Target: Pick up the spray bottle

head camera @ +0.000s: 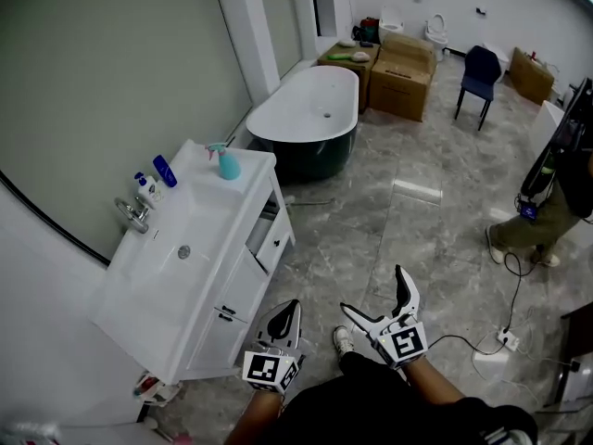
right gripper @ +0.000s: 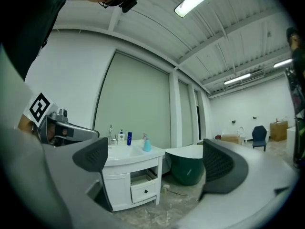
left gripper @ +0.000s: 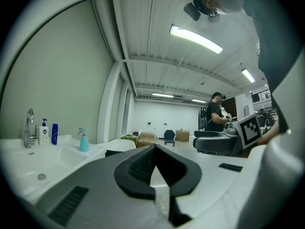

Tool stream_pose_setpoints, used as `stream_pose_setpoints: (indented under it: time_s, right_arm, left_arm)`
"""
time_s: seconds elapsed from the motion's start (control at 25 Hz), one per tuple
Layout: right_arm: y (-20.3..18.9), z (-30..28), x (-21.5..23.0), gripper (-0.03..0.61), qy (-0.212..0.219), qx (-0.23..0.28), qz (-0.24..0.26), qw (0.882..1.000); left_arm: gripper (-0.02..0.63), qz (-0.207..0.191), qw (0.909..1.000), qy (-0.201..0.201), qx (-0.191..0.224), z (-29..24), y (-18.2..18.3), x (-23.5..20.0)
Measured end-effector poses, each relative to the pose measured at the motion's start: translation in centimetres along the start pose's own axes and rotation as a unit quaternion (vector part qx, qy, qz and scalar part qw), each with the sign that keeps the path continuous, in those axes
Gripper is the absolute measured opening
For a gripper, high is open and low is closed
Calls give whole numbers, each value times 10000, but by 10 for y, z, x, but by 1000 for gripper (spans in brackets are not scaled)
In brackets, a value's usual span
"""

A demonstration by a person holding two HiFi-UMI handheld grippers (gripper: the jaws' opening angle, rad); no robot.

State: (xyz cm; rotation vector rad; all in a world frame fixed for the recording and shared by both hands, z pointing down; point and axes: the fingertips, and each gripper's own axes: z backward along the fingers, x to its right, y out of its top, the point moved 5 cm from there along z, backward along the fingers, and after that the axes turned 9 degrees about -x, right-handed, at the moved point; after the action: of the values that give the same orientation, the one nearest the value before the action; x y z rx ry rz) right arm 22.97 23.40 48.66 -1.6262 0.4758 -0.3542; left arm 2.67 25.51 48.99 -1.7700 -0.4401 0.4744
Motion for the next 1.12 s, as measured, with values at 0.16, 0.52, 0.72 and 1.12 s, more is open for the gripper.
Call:
stream_pose_setpoints:
  time_s: [0.16,0.52,0.72,1.12]
  right_arm:
    - [6,-44,28,592,182,-52,-92,9998]
    - [5,-116,98,592,157,-78,-24,9998]
    - [6,-146,116,591,359,-176,-52,9992]
    - [1,-217,130,591,711,-161,-249,9970]
  left_arm:
    - [-3,-28,9999,137,-18,-38,17,-21]
    - [-3,43,9995,295,-78,-115,39,-50]
    - [-3,81,9988,485,-40,-142,48,-64]
    - [-3,200,9960,854,-183,-168,44,-101]
